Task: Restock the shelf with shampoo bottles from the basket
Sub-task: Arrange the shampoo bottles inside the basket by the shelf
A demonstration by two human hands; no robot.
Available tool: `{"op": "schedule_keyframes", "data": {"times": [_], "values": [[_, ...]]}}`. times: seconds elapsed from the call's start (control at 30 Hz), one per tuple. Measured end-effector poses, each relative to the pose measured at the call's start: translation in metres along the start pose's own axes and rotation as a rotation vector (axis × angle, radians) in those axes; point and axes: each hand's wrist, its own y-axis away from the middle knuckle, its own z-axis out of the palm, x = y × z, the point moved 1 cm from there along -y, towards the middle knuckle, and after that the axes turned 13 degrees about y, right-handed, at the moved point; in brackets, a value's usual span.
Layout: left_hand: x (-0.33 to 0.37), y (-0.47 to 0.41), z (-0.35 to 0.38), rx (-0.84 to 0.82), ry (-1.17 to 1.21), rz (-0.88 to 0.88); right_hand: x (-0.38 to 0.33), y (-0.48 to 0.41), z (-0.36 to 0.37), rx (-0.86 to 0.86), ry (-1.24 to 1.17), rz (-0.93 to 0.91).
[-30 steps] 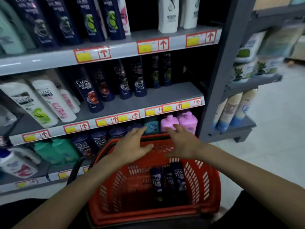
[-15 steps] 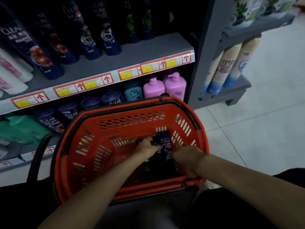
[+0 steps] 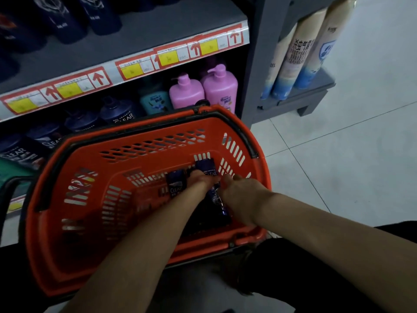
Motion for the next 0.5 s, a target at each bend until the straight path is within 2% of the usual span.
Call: {"op": "schedule_keyframes", "data": {"times": [0.13, 0.27, 0.5], "values": [[0.000, 0.003, -0.004, 0.026, 0.011, -0.022, 0.005, -0.001, -0.006, -0.019, -0.012, 0.010], [-0.003, 0.002, -0.021, 0.013, 0.189, -0.057, 0.008, -0.001, -0.008, -0.014, -0.045, 0.030], [0.020, 0.048, -0.078, 0.053, 0.202, 0.143, 0.013, 0.007, -0.034, -0.002, -0.075, 0.083]]}}
